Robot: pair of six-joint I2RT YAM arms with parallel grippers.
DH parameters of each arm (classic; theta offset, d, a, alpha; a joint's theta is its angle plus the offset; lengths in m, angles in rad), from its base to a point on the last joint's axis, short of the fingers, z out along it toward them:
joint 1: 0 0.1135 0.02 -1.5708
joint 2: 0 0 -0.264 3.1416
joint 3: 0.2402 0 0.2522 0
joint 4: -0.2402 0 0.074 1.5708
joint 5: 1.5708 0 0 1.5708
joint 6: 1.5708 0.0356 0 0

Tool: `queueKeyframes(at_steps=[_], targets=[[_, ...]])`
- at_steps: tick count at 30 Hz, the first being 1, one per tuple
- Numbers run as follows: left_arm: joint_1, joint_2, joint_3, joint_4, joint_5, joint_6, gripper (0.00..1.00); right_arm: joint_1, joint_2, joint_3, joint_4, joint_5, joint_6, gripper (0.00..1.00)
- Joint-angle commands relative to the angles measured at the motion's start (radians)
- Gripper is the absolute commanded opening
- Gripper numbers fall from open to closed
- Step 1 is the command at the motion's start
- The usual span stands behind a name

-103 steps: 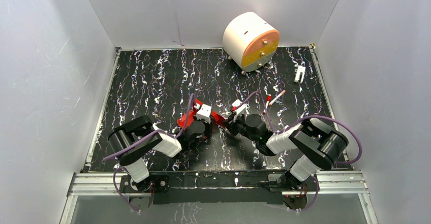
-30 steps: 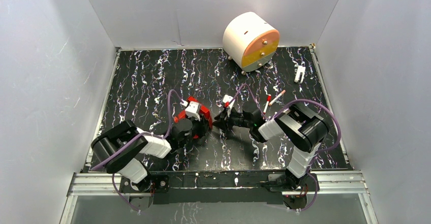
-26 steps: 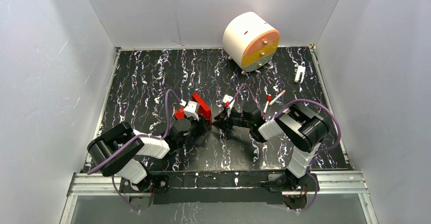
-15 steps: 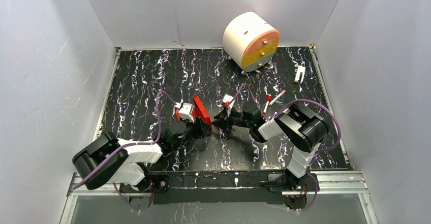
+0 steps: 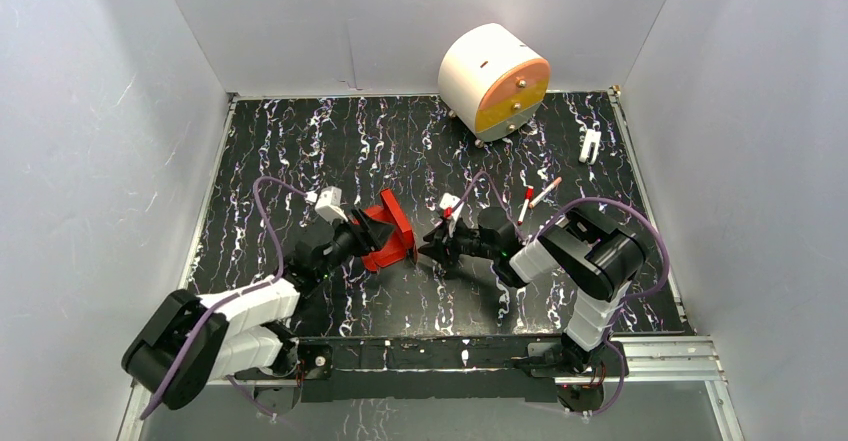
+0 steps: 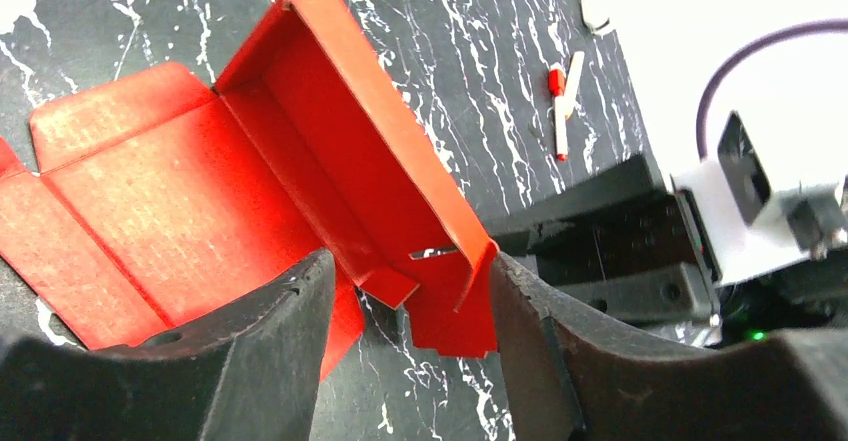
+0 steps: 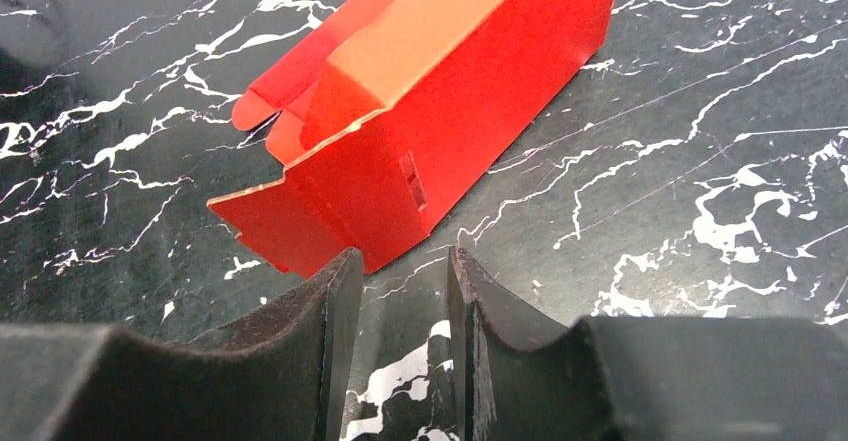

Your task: Fold the paper box

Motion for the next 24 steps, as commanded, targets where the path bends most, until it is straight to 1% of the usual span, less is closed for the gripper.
queueKeyframes(at_steps=[1,6,13,24], targets=[[0.088,0.076,0.049,0.069,0.189,-0.184,0.54,0.016,-0.036,-0.023,0.071,0.025,-0.001,0.46],[0.124,0.175,0.089,0.152,0.249,-0.304,0.47,0.030,-0.028,-0.024,0.080,0.026,-0.001,0.46],[0.152,0.249,0.104,0.200,0.225,-0.421,0.40,0.046,-0.021,-0.022,0.092,0.040,-0.001,0.47],[0.163,0.372,0.152,0.252,0.227,-0.518,0.25,0.060,-0.015,-0.035,0.123,0.071,-0.006,0.47]])
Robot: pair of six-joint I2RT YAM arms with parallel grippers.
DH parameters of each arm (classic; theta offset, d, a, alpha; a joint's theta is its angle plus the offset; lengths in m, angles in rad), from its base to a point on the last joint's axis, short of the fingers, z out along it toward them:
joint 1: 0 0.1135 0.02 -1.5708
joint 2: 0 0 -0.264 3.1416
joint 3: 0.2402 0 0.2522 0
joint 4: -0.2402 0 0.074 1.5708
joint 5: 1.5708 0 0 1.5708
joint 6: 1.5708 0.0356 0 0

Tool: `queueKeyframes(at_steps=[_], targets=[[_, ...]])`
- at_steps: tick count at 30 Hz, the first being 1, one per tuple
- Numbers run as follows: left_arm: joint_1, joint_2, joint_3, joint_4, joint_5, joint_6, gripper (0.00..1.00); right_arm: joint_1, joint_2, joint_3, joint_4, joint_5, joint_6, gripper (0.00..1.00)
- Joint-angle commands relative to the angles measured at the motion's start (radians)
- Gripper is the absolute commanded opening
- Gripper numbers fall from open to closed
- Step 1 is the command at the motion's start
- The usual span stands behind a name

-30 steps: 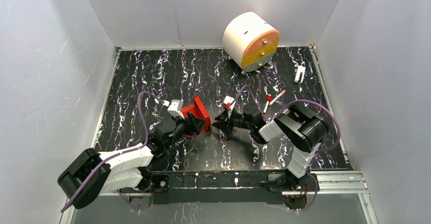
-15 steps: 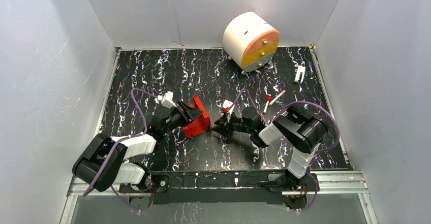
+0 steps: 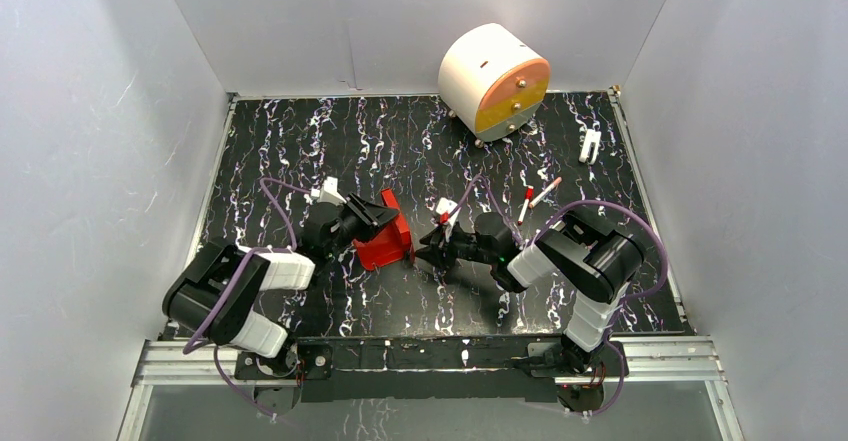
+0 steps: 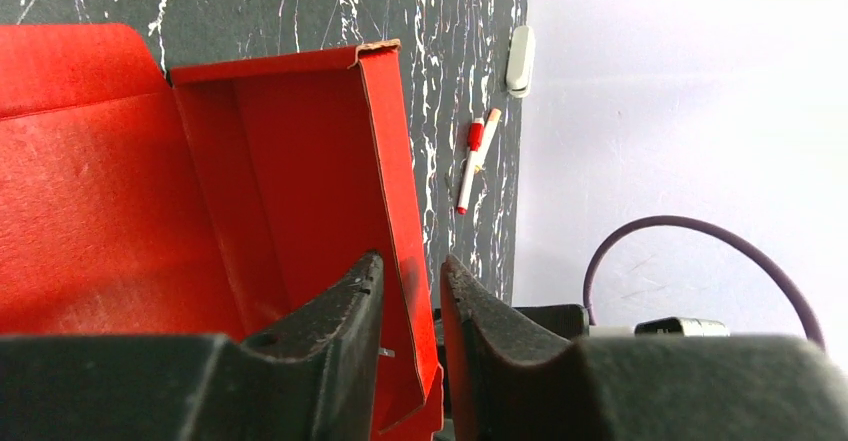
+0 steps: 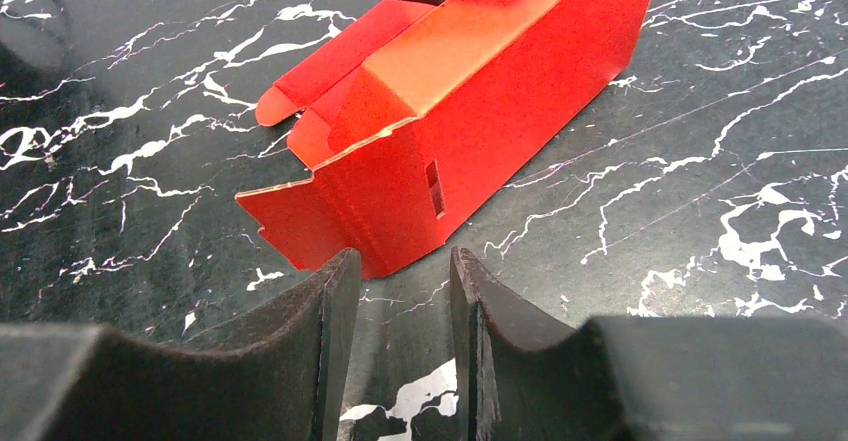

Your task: Fold the paper box

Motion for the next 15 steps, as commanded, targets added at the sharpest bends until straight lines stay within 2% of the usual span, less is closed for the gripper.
queueKeyframes(at_steps=[1,8,15], targets=[[0.005,0.031,0.036,0.064,0.019,-0.060,0.23,0.010,-0.015,-0.016,0.093,0.027,-0.008,0.47],[0.006,0.068,0.012,0.142,0.007,-0.124,0.01,0.019,-0.019,-0.034,0.120,0.071,-0.003,0.48],[0.001,0.057,-0.036,0.201,-0.042,-0.182,0.00,0.052,-0.017,-0.030,0.163,0.094,-0.003,0.50]])
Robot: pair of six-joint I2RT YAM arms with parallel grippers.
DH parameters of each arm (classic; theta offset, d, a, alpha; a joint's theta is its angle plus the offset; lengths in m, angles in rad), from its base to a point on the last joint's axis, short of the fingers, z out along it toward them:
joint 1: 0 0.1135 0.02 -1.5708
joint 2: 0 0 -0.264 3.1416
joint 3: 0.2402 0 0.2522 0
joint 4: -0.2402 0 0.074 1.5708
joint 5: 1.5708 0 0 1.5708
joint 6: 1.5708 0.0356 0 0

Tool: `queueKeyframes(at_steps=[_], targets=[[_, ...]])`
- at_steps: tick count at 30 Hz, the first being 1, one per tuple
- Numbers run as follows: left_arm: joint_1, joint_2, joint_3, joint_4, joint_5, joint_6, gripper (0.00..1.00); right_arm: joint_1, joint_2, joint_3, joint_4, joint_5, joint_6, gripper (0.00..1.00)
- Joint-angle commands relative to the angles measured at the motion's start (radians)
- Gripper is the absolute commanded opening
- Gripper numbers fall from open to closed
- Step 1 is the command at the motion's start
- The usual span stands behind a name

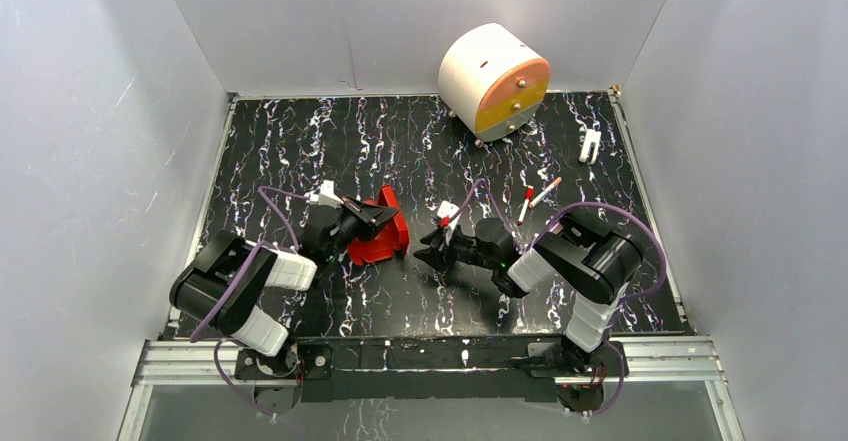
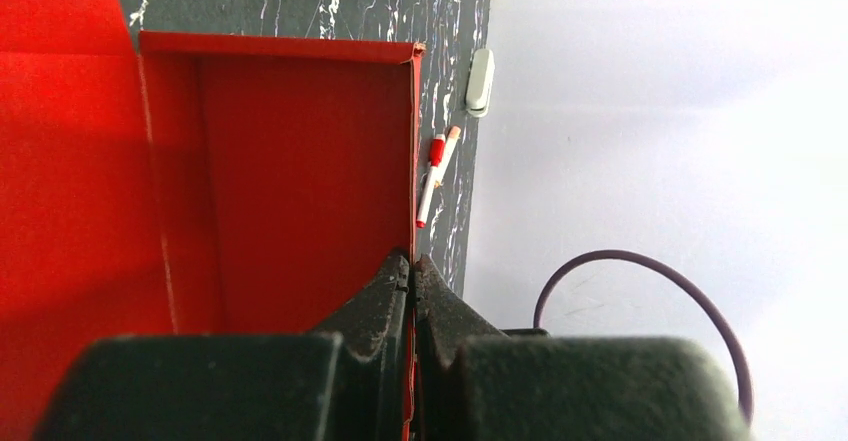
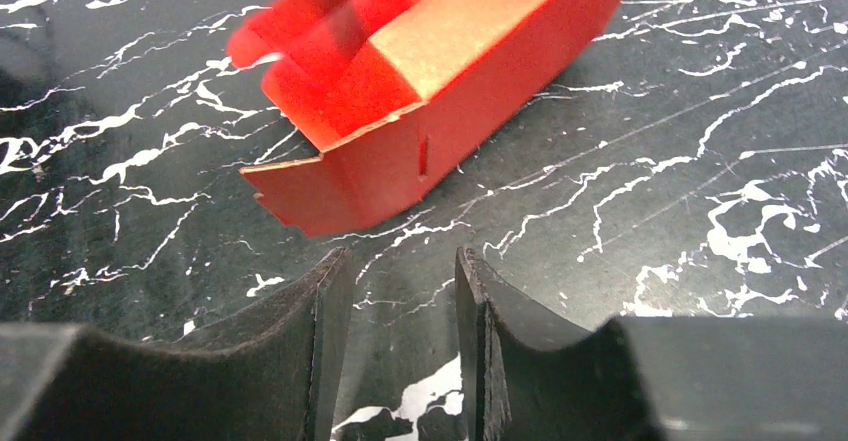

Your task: Fold the paper box

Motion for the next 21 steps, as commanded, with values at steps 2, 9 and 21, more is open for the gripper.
queueKeyframes(at_steps=[2,9,21], targets=[[0.000,-0.009,-0.042,0.098,-0.035,-0.066,0.00,0.042,-0.006,0.010,0.113,0.044,-0.004,0.50],[-0.016,0.021,-0.088,0.177,-0.067,-0.105,0.00,0.096,0.018,0.023,0.174,0.107,-0.004,0.50],[-0.057,0.132,-0.136,0.365,-0.104,-0.186,0.00,0.173,0.080,0.035,0.286,0.293,0.036,0.51]])
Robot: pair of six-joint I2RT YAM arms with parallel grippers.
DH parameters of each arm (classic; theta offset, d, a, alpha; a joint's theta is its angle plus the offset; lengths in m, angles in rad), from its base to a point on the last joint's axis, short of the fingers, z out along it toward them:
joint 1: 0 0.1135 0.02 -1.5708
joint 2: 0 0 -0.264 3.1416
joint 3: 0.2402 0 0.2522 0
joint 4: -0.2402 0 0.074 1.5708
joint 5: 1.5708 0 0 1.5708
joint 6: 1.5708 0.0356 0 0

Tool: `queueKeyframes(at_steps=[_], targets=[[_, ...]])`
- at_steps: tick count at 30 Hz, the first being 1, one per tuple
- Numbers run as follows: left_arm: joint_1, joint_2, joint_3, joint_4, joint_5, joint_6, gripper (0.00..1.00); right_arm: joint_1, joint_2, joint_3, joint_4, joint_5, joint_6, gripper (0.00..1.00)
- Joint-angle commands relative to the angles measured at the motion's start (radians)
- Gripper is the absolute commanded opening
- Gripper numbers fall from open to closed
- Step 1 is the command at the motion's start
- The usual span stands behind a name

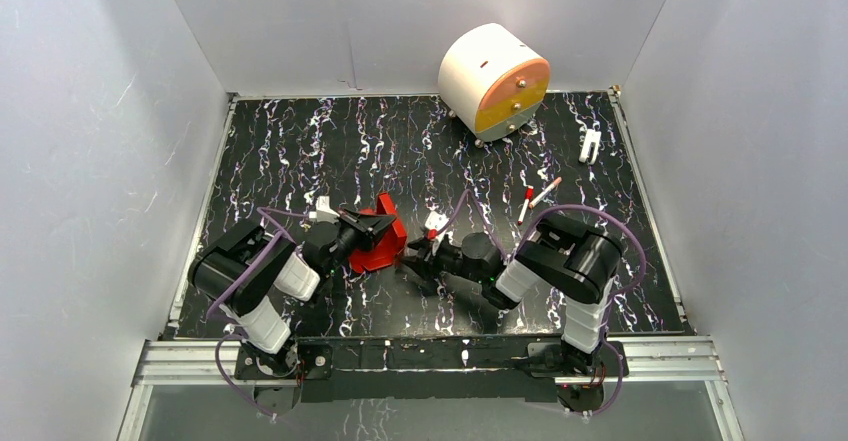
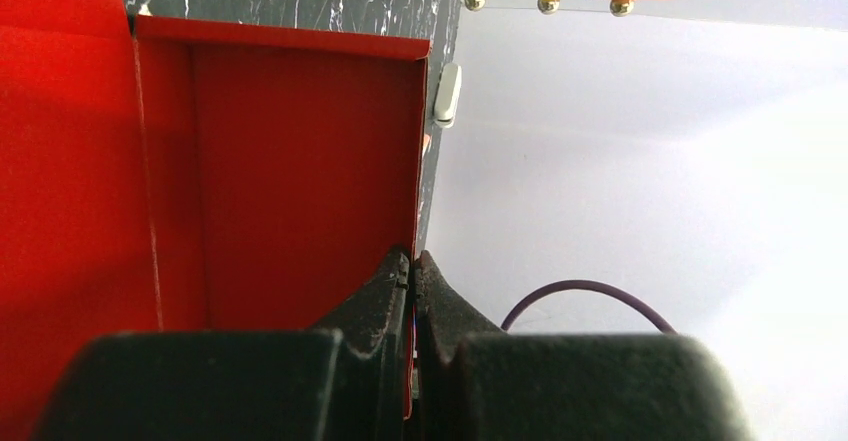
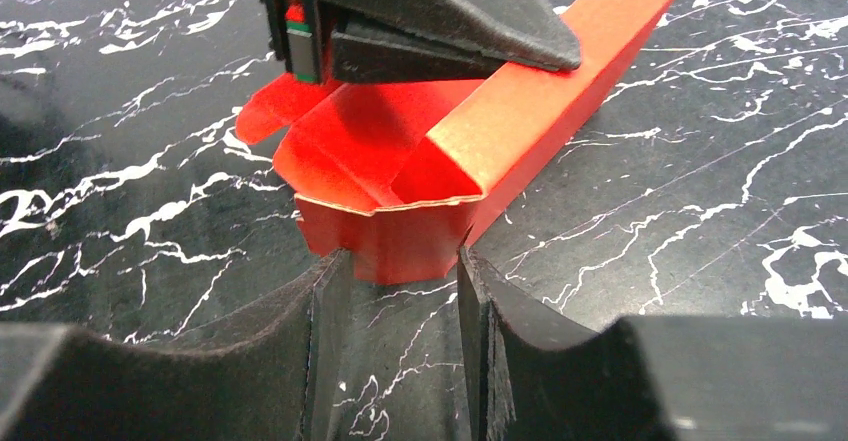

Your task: Fold the paper box

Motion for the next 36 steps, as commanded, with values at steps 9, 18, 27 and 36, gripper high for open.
queueKeyframes(at_steps=[9,18,27,36], targets=[[-0.052,0.002,-0.050,0.112,-0.071,-0.037,0.00,0.063,0.037,0.045,0.198,0.316,0.036,0.50],[-0.103,-0.003,-0.069,0.126,-0.144,-0.053,0.00,0.090,0.068,0.047,0.260,0.452,0.038,0.52],[-0.154,-0.037,-0.103,0.129,-0.228,-0.061,0.00,0.106,0.081,0.039,0.285,0.596,0.029,0.49],[-0.194,-0.025,-0.117,0.128,-0.286,-0.095,0.00,0.127,0.096,0.048,0.279,0.730,-0.002,0.49]])
